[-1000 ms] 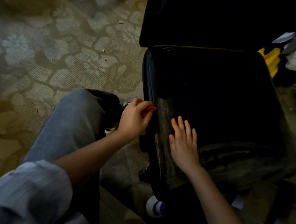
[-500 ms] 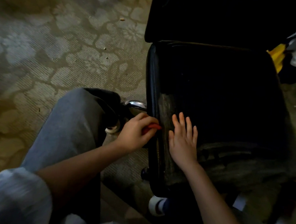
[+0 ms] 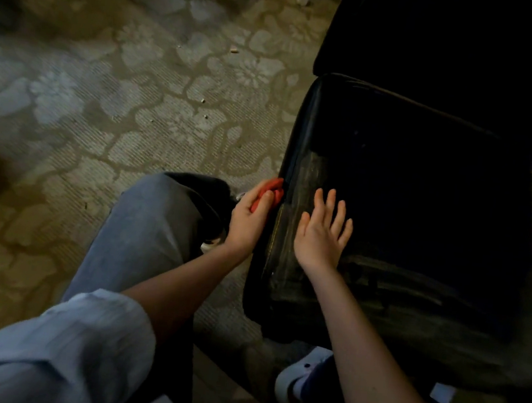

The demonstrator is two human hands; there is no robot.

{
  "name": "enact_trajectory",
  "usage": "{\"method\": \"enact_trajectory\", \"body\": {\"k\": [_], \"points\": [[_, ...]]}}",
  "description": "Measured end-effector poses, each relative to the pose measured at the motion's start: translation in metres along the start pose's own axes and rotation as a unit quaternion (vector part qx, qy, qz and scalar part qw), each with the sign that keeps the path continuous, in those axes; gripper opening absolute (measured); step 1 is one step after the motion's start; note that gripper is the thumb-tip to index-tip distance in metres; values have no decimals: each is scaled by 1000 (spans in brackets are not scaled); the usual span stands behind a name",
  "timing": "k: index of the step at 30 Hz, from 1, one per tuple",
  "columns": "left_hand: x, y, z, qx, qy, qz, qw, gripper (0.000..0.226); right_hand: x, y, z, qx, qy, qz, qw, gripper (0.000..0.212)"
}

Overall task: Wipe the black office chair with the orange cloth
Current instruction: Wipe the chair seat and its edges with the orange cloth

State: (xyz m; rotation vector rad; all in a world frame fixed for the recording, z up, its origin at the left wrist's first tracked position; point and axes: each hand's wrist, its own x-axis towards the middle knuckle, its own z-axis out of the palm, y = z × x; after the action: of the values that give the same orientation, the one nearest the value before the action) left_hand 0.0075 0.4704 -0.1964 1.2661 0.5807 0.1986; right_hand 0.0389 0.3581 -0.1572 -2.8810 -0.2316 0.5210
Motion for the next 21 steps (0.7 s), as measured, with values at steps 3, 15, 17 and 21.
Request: {"method": "enact_trajectory", "body": {"k": [3,15,17,21], "points": [[-15,-3,-12,51,-10,8,999,27,6,-10,-2,16,-4,16,1000,53],[-33,-7,-16,74,40,27,996,24,9,-11,1,10,25,15,1000,52],[-23,-1,-12,90,41,28,995,25,10,-11,1,12,26,18,999,52],[-36,-10,-15,92,27,27,995,30,8,-15,3,4,39,17,999,52]]}}
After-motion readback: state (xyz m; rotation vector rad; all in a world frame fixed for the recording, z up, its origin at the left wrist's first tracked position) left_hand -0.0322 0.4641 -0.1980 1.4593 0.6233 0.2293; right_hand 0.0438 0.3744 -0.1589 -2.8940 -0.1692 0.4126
